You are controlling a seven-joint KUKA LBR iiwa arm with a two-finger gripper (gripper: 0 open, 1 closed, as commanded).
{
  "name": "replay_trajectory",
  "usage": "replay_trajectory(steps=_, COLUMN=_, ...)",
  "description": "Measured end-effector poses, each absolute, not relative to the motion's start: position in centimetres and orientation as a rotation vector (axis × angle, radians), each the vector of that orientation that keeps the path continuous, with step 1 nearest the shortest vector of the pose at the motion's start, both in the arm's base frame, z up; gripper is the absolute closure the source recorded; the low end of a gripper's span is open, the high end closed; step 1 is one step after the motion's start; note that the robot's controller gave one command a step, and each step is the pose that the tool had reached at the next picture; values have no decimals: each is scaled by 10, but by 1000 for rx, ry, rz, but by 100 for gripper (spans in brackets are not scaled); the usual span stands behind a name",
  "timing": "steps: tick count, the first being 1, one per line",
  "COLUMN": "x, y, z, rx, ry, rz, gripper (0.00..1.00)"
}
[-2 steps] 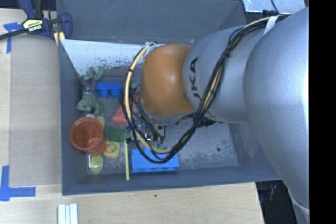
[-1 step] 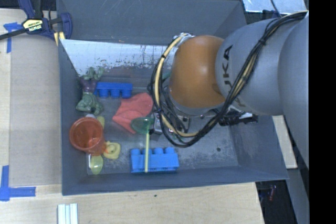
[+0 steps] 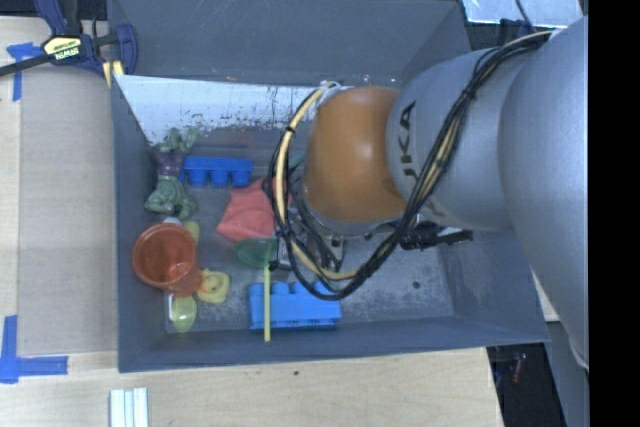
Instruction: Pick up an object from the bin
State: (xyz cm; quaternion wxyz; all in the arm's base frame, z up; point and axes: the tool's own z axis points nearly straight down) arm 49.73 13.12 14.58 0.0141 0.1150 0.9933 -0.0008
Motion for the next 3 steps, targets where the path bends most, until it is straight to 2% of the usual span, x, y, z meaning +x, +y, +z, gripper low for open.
replay_trajectory(steps=1, x=525, y=111, z=120, rx=156, ry=3104, rz=-5, gripper=100)
replay_trajectory(steps=2, x=523, y=179, z=138, rx=274, ry=3095, rz=1, gripper=100)
replay_trajectory(steps=3, x=515, y=143, z=215, rx=198, ry=3106, rz=-13, gripper=100)
